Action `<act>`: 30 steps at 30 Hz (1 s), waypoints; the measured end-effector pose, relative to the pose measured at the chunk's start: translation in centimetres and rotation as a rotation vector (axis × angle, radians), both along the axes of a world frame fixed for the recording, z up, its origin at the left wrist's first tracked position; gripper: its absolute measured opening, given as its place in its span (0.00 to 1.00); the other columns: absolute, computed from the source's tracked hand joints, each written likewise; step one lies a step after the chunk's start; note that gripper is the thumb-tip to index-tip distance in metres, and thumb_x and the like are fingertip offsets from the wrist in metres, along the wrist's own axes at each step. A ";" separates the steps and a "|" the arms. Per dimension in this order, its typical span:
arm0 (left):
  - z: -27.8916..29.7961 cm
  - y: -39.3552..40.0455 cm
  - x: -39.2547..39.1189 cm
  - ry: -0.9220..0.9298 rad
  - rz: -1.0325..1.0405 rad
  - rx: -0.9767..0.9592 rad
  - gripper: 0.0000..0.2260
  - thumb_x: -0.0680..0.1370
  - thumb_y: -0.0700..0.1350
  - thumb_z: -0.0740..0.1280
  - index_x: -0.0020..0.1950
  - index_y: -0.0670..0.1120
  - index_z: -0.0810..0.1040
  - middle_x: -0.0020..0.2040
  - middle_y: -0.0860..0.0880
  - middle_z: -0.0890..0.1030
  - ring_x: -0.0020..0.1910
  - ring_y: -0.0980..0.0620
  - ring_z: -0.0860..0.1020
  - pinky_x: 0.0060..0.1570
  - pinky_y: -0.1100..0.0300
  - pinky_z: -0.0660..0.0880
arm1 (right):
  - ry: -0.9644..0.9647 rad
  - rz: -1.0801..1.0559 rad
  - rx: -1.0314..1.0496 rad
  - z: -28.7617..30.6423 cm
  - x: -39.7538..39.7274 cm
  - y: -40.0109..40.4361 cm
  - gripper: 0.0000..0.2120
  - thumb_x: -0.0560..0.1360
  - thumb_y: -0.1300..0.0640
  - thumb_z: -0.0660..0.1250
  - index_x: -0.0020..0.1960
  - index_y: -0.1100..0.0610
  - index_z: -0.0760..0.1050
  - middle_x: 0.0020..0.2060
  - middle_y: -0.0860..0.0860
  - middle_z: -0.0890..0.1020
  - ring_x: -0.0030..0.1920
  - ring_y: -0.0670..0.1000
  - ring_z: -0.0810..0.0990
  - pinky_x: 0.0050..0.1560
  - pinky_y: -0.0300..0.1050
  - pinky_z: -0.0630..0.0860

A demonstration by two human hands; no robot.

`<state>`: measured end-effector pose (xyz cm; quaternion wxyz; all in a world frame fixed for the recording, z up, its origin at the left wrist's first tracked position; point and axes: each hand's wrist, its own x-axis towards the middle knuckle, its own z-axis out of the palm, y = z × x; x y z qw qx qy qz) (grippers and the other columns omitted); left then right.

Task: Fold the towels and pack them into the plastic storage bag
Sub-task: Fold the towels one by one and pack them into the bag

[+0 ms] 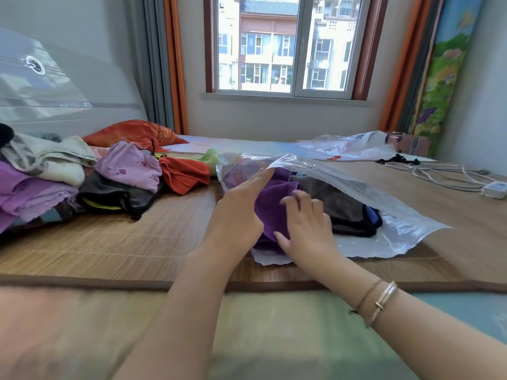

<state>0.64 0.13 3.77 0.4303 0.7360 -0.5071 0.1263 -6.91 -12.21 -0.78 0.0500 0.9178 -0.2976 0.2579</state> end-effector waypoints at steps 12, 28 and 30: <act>0.4 0.2 1.9 0.041 0.003 0.064 0.37 0.72 0.28 0.59 0.75 0.59 0.61 0.67 0.51 0.75 0.61 0.48 0.75 0.50 0.69 0.67 | 0.439 0.055 0.226 -1.0 10.6 -3.1 0.30 0.80 0.39 0.49 0.77 0.40 0.39 0.77 0.47 0.38 0.76 0.62 0.35 0.68 0.75 0.42; -1.5 0.3 4.6 0.067 0.021 0.041 0.32 0.77 0.35 0.63 0.73 0.65 0.62 0.69 0.59 0.72 0.67 0.57 0.71 0.59 0.67 0.69 | 0.439 0.166 0.216 -0.4 9.3 -4.1 0.27 0.81 0.45 0.49 0.77 0.40 0.42 0.78 0.50 0.42 0.77 0.59 0.39 0.71 0.70 0.46; -1.6 0.8 4.2 0.044 0.000 0.073 0.36 0.74 0.30 0.60 0.74 0.62 0.63 0.72 0.61 0.68 0.70 0.59 0.68 0.58 0.75 0.64 | 0.447 0.187 0.186 0.0 6.4 -1.9 0.27 0.82 0.47 0.51 0.78 0.41 0.44 0.78 0.50 0.44 0.78 0.57 0.42 0.72 0.65 0.51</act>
